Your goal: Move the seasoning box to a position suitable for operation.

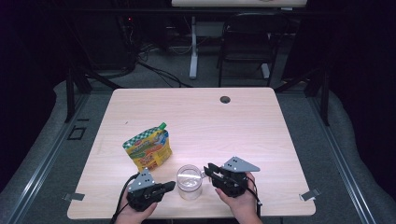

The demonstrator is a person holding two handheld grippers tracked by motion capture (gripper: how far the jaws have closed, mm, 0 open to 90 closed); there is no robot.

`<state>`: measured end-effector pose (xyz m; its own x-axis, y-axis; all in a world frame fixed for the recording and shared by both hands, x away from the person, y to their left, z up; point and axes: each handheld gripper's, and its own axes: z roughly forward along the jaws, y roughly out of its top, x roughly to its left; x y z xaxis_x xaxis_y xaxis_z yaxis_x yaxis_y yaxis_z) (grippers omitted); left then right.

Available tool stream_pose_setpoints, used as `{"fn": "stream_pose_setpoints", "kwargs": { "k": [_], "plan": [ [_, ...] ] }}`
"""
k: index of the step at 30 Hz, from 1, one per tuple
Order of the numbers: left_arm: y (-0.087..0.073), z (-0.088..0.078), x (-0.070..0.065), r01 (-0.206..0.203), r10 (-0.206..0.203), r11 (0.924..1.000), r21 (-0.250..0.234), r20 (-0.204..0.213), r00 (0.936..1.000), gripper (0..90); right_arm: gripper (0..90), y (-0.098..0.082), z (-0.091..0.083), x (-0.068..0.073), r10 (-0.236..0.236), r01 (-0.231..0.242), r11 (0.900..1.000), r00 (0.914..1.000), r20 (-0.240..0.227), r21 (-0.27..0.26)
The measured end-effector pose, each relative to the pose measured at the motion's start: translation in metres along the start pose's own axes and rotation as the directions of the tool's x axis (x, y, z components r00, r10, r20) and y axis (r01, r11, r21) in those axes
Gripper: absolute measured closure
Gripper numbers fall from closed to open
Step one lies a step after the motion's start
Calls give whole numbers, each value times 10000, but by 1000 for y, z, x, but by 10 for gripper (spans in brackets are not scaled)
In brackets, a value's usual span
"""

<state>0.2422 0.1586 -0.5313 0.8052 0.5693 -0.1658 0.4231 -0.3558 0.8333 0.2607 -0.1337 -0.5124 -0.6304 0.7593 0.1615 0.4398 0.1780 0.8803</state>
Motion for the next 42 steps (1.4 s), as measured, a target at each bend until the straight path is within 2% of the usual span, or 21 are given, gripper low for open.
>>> {"fn": "stream_pose_setpoints", "kwargs": {
  "k": [3, 9, 15, 16, 21, 25, 30, 35, 36, 42],
  "plan": [
    [0, 2, -1, -132, 132, 9999, 81, 16, 9999, 899, 750, -1, 0, 0, 119, -119, 9999, 9999, -57, -94],
    [-1, 3, -1, -61, 60, 10000, 50, 95, 9999, 900, 750, -1, 0, 0, 89, -90, 9999, 10000, -43, -87],
    [1, 2, -4, -199, 200, 9998, -32, 107, 9997, 900, 747, -2, -1, 0, 35, -35, 10000, 10000, -55, -76],
    [2, 2, -3, -344, 344, 9994, 6, 135, 9993, 900, 746, -2, -1, 0, 19, -20, 10000, 10000, -38, -65],
    [4, 0, -3, -329, 331, 9994, -125, 146, 9993, 900, 723, -3, -3, 0, -12, 12, 10000, 10000, -91, -41],
    [6, -1, -3, -291, 297, 9991, -306, 192, 9994, 900, 668, -5, -7, 1, -182, 180, 9998, 9997, -189, -82],
    [11, 0, -5, -399, 413, 9983, -429, 302, 9987, 900, 573, -9, -10, 4, -539, 542, 9983, 9984, -152, 222],
    [16, 2, -6, -490, 508, 9978, -437, 395, 9979, 900, 549, -12, -13, 7, -891, 898, 9954, 9958, -216, 335],
    [18, 2, -6, -609, 624, 9974, -395, 367, 9974, 899, 538, -13, -13, 9, -1080, 1089, 9932, 9938, -247, 421],
    [22, 1, -9, -732, 753, 9962, -473, 435, 9962, 899, 497, -16, -11, 14, -1506, 1534, 9852, 9877, -412, 763]
  ]
}}
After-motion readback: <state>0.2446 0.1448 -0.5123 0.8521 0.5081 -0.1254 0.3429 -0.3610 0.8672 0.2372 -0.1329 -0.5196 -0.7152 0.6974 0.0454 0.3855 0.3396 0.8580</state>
